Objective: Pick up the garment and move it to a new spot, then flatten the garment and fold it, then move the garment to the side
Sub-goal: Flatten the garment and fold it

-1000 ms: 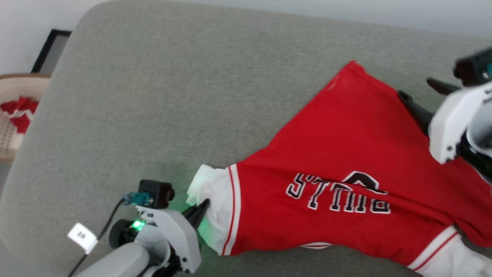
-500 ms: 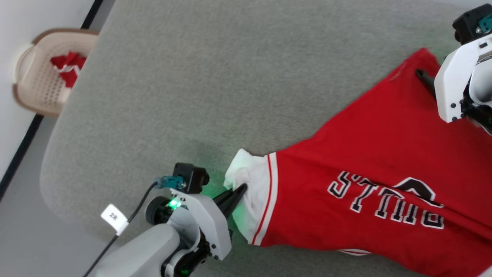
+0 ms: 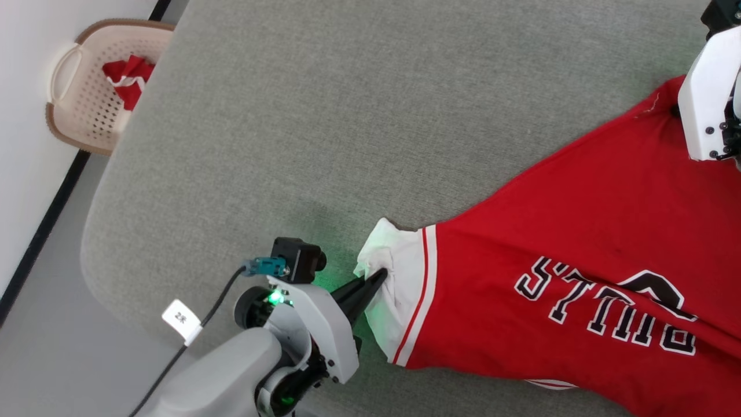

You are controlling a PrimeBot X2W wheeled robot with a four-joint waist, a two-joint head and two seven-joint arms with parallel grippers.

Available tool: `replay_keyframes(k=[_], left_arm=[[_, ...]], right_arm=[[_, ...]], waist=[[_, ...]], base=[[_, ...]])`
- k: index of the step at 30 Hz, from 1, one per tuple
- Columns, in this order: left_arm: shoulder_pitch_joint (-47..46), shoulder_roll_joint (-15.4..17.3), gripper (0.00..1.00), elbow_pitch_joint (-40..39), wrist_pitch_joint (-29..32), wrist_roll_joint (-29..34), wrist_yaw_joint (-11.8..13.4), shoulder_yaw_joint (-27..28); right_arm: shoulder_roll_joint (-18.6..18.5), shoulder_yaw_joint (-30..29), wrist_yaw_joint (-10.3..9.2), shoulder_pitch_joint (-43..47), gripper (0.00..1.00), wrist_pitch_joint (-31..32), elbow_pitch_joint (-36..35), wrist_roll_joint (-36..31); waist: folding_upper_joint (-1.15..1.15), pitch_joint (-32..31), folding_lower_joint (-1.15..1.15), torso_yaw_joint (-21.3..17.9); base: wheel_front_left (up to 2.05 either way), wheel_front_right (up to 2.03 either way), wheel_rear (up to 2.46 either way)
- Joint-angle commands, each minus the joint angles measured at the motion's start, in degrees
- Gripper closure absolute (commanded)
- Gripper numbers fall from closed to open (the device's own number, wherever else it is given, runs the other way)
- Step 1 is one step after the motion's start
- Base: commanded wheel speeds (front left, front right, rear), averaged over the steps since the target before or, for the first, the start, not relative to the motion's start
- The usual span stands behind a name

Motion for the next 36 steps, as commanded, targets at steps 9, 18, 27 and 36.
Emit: replay_keyframes(k=[9,18,27,36], left_arm=[[-7.1,6.57,1.0,-1.44,5.73,1.78,1.09,1.04],[-22.06,15.37,1.0,-7.15,17.02,3.66,3.16,4.38],[-38.98,15.57,1.0,-1.78,24.85,6.49,0.77,6.18],[-50.82,12.22,1.0,8.5,25.3,9.69,-1.79,6.72]], right_arm=[[-0.28,1.17,-0.16,-0.62,1.0,-6.77,1.46,0.37],[-1.36,1.32,-0.12,-5.03,1.0,-13.61,-4.72,1.98],[-0.85,-1.92,-0.12,-9.6,1.0,-19.27,-5.38,1.33],[2.05,-6.15,-0.12,-14.39,1.0,-22.98,-2.84,-1.98]], waist=[[0.0,-3.89,0.0,-4.32],[0.0,-9.5,0.0,-10.4],[0.0,-14.53,0.0,-15.11],[0.0,-17.25,0.0,-18.24]], base=[[0.0,0.0,0.0],[0.0,0.0,0.0],[0.0,0.0,0.0],[0.0,0.0,0.0]])
